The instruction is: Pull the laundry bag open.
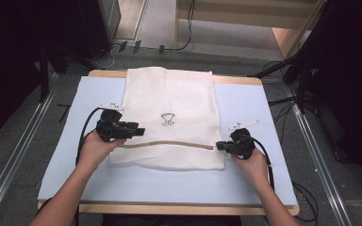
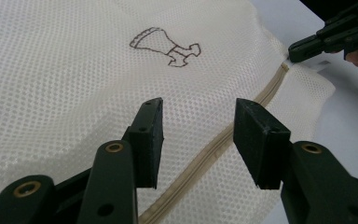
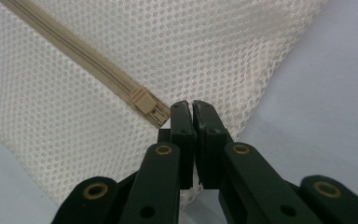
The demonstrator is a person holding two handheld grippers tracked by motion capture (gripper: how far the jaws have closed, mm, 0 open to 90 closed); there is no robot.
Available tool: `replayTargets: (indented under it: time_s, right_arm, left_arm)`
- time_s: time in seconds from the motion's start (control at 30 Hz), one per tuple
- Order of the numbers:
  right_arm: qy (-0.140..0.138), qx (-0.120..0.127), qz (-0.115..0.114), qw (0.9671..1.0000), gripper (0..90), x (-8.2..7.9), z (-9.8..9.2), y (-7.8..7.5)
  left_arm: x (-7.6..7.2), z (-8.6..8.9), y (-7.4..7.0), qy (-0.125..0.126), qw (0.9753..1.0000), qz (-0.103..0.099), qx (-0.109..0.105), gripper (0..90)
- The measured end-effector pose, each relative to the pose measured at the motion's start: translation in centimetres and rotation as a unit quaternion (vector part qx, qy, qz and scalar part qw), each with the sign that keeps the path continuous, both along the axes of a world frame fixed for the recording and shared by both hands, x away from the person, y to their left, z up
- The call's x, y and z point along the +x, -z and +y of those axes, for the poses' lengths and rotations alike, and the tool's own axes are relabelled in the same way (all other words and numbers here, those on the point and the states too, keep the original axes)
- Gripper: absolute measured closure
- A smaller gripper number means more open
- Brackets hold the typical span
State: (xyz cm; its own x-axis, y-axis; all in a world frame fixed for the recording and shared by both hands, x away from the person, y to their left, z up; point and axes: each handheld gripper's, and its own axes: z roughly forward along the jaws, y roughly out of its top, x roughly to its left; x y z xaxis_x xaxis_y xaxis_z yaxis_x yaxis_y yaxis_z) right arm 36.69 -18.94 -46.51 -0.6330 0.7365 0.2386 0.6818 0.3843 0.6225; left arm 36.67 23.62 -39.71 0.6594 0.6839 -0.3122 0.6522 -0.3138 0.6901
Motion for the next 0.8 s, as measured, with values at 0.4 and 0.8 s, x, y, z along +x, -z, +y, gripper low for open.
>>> replayTargets:
  time_s: [0.4,0.8]
  right_arm:
    - [-0.003,0.014,-0.01,0.9998,88.3,-0.1,-0.2,0.8]
    - [0.006,0.001,-0.017,0.9998,90.0,-0.3,0.2,0.7]
  left_arm:
    - [0.3,-3.0,-0.3,0.029,0.9995,0.009,0.005,43.7]
    - [0.9,-5.5,-1.4,0.054,0.9985,0.008,-0.003,50.6]
